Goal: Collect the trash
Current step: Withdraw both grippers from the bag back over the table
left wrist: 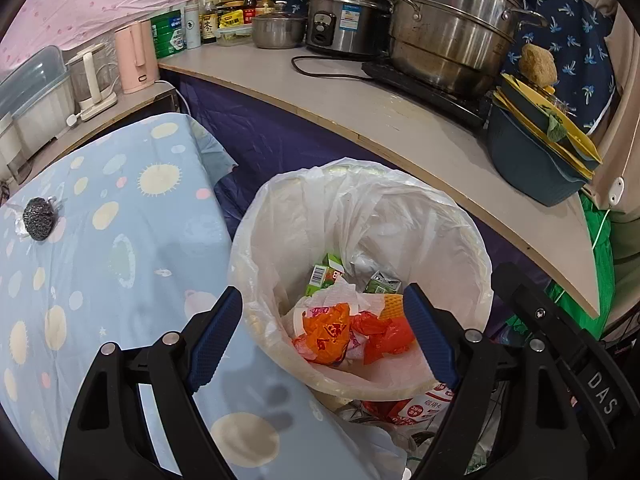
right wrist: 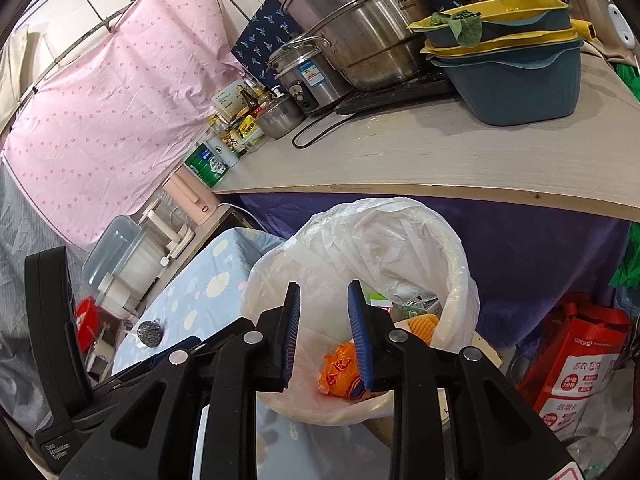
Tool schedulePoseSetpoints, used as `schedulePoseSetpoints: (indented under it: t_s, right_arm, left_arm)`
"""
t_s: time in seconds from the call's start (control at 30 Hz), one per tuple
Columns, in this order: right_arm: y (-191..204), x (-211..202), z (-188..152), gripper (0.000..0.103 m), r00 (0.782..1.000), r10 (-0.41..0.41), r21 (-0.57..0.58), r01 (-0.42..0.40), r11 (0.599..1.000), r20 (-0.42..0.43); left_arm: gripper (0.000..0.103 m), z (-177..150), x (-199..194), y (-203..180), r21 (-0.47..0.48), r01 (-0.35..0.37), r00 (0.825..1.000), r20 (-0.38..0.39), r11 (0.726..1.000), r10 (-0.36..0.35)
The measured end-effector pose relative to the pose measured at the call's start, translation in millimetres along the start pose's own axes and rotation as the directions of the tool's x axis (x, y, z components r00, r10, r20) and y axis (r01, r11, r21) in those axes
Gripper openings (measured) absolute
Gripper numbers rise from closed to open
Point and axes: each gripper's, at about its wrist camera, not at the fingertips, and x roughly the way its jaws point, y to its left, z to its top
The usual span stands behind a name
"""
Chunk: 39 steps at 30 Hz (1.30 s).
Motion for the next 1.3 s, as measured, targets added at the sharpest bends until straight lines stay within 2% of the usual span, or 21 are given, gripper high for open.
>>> schedulePoseSetpoints:
  t_s: [0.03,0.1,0.23,0.33,0.43,0.6,0.9,1.17,1.3]
  right_arm:
    - [1.9,-0.3,-0.5,0.027,1.000,0.000,-0.003,0.000,1.000,0.002]
    - [8.2,-0.7,-1.7,0.034,1.000,0.001,-0.011,-0.001,1.000,0.006]
    - [23.0,2.4,-4.9,0.036,1.000,0.008,-0.033,-0.008,0.999,-0.003]
    - [35.8,7.4,-9.1,0.036,1.000,0.016,-0.054,-0.017,0.998,-0.018]
    - [53.2,15.4,-15.2,0.037,0.999,0.030,-0.082,-0.033,0.996,-0.037]
    - [90.7,32.8,-29.3,0.040,0.995,0.058,-0.139,-0.068,0.988,-0.080]
    - [160.6,69.5,-60.7,0.045,0.982,0.100,-0.227,-0.135,0.964,-0.158]
    - [222.3,106.1,-95.9,0.046,0.964,0.119,-0.310,-0.192,0.931,-0.239]
    - [250.0,125.4,-111.1,0.050,0.954,0.125,-0.342,-0.218,0.914,-0.272]
  left_arm:
    - [0.079,0.1,-1.4,2.5,-0.005,-0.001,1.000,0.002,1.000,0.001]
    - [0.079,0.0,-4.5,9.3,-0.015,-0.003,1.000,0.006,1.000,0.003]
    - [0.079,-1.4,-12.5,27.3,-0.043,-0.011,1.000,0.014,0.999,0.011]
    - [0.084,-2.8,-19.7,45.1,-0.075,-0.023,0.999,0.024,0.997,0.025]
    - [0.089,-4.7,-26.7,67.4,-0.112,-0.050,0.998,0.031,0.992,0.054]
    - [0.091,-9.7,-37.5,112.2,-0.184,-0.099,0.994,0.036,0.978,0.108]
    - [0.091,-30.5,-51.7,211.0,-0.324,-0.192,0.979,0.005,0.926,0.205]
    - [0.091,-47.5,-62.5,286.0,-0.431,-0.231,0.968,-0.015,0.872,0.250]
    - [0.091,-57.8,-66.8,321.9,-0.484,-0.244,0.964,-0.028,0.840,0.264]
